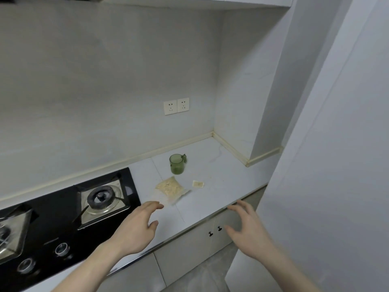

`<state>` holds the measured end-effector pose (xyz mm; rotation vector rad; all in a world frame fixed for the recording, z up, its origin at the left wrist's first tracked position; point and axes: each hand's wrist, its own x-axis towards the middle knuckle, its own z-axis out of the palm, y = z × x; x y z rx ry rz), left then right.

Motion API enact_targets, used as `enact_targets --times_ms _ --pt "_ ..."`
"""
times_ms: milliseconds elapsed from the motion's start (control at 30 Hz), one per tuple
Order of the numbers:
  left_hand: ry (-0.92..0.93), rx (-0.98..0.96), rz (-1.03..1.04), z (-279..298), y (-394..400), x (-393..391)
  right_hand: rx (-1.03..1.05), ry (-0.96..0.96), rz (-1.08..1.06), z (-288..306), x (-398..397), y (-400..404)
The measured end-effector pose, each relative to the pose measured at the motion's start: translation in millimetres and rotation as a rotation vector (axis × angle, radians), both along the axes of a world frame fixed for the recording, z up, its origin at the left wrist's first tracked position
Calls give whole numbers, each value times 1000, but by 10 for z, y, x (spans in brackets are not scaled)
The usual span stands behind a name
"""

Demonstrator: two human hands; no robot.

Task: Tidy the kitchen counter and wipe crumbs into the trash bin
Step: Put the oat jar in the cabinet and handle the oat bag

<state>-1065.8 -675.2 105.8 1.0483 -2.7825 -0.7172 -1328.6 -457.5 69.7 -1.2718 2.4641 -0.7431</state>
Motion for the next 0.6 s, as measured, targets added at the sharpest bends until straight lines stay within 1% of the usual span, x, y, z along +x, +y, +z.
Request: enact_targets --times_ms 233,333,433,600 --pt "-37 64 75 -228 -282 522 134 -160 164 -340 584 -549" --pt "-39 73 111 -290 -422 719 152 -163 188 -362 686 -826" --pt "-28 94 142 -349 -578 885 118 -134 200 -391 730 -1095" --pt "-18 135 166 -483 -758 1076 125 -150 230 -511 729 -1420"
